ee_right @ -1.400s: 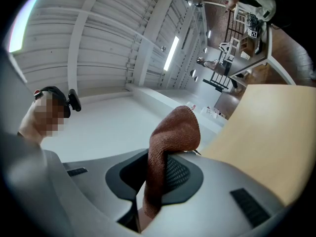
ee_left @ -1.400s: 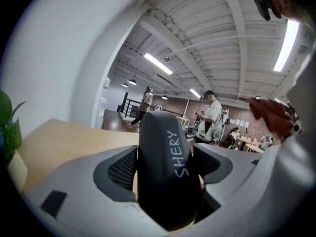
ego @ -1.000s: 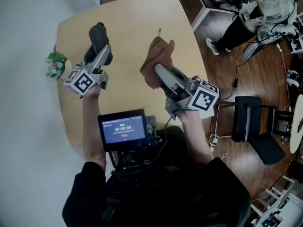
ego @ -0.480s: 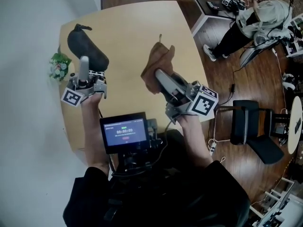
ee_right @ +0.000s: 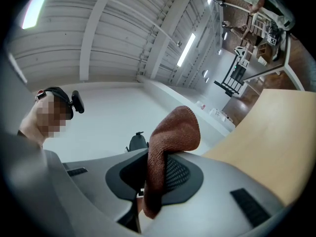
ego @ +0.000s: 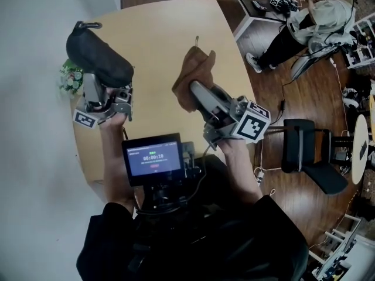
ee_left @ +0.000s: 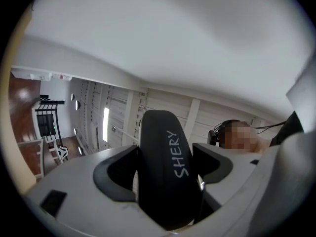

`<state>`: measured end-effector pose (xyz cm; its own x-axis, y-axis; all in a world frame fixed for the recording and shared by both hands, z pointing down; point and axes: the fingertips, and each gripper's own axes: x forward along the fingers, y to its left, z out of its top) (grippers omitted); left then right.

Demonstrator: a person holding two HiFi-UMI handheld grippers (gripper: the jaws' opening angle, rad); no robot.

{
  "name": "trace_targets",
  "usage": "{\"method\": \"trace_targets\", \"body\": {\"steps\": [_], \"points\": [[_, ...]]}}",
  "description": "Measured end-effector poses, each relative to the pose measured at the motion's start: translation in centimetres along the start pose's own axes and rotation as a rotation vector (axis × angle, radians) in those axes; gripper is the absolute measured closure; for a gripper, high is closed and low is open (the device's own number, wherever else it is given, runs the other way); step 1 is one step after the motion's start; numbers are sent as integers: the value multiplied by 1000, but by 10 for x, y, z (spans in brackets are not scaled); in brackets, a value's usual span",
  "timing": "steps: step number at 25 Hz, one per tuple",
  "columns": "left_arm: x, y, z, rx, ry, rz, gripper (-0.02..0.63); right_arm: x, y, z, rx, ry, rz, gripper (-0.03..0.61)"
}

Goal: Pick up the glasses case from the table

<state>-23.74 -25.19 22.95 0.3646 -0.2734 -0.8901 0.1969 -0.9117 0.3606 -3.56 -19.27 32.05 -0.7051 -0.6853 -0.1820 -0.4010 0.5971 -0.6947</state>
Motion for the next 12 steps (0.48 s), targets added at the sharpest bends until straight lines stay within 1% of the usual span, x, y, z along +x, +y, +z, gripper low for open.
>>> {"method": "trace_targets", "body": {"steps": [5, 9, 12], "points": [[3, -22, 0, -35, -36, -72, 255, -3, 19, -7, 8, -7, 31, 518], [16, -35, -5, -51, -59, -102, 255, -16, 25, 6, -35, -8, 9, 518], [1, -42, -17, -54, -76, -123, 255, -29, 19, -6, -44, -15, 31, 519]]}}
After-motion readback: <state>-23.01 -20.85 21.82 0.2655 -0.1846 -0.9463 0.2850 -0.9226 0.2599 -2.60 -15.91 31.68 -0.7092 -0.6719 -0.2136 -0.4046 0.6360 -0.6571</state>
